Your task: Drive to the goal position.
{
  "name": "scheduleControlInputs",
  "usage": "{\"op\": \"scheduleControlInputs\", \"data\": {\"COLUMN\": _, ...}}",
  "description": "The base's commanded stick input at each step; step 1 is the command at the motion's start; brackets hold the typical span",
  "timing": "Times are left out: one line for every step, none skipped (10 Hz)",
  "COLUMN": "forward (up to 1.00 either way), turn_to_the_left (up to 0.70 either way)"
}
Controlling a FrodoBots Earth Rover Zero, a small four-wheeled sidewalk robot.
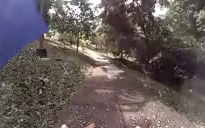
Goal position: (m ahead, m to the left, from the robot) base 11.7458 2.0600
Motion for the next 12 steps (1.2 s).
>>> {"op": "scheduleControlInputs", "data": {"forward": 0.5, "turn_to_the_left": 0.0}}
{"op": "scheduleControlInputs", "data": {"forward": 0.5, "turn_to_the_left": 0.0}}
{"op": "scheduleControlInputs", "data": {"forward": 0.5, "turn_to_the_left": 0.0}}
{"op": "scheduleControlInputs", "data": {"forward": 0.5, "turn_to_the_left": -0.13}}
{"op": "scheduleControlInputs", "data": {"forward": 0.5, "turn_to_the_left": -0.43}}
{"op": "scheduleControlInputs", "data": {"forward": 0.5, "turn_to_the_left": -0.47}}
{"op": "scheduleControlInputs", "data": {"forward": 0.5, "turn_to_the_left": -0.25}}
{"op": "scheduleControlInputs", "data": {"forward": 0.5, "turn_to_the_left": 0.0}}
{"op": "scheduleControlInputs", "data": {"forward": 0.5, "turn_to_the_left": 0.0}}
{"op": "scheduleControlInputs", "data": {"forward": 0.5, "turn_to_the_left": 0.0}}
{"op": "scheduleControlInputs", "data": {"forward": 0.5, "turn_to_the_left": 0.0}}
{"op": "scheduleControlInputs", "data": {"forward": 0.5, "turn_to_the_left": 0.0}}
